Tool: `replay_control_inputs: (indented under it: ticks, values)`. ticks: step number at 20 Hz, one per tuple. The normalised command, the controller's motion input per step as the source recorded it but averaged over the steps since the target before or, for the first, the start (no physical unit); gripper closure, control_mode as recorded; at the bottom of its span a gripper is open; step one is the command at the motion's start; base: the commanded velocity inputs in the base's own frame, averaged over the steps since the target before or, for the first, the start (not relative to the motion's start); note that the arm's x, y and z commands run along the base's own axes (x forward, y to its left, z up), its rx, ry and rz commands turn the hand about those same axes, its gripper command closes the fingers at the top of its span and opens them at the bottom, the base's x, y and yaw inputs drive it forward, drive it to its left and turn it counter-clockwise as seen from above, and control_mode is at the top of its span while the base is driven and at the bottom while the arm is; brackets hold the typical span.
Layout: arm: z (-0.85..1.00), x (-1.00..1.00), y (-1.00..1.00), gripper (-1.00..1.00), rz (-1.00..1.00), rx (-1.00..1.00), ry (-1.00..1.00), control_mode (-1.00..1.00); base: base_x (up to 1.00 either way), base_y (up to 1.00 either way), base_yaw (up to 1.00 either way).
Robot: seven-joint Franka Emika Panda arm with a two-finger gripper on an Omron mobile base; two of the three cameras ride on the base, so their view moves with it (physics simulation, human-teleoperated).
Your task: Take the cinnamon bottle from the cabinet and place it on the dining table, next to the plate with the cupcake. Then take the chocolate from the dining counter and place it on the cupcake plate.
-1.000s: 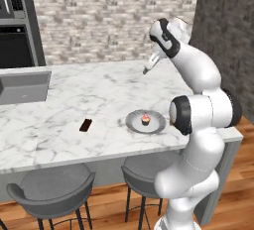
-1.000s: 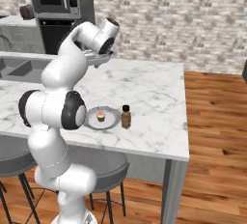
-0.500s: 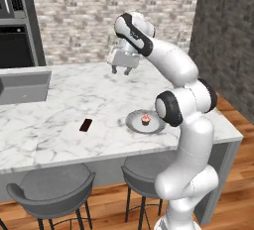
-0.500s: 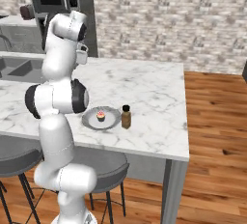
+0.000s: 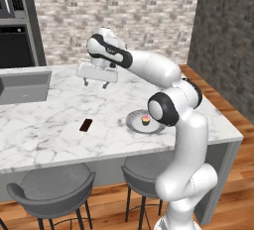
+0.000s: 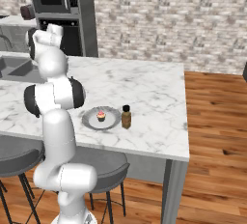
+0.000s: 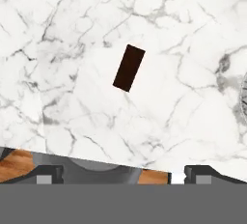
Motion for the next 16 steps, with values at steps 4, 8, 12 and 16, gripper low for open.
replay_control_inputs:
  ticks: [4, 8, 12, 16]
  values:
    - [-0.79, 0.0, 0.42, -1.0, -0.58, -0.29, -0.12, -1.0, 0.0, 0.0, 0.0]
    - [-0.8, 0.0, 0.01, -1.0, -0.41, -0.16, -0.09, -1.0, 0.0, 0.0, 0.0]
    - [-0.62, 0.0, -0.17, -1.0, -0.27, 0.0, -0.1, -1.0, 0.0, 0.0, 0.0]
    - [-0.15, -0.06, -0.21, -1.0, -0.06, 0.08, 0.03, -1.0, 0.0, 0.0, 0.0]
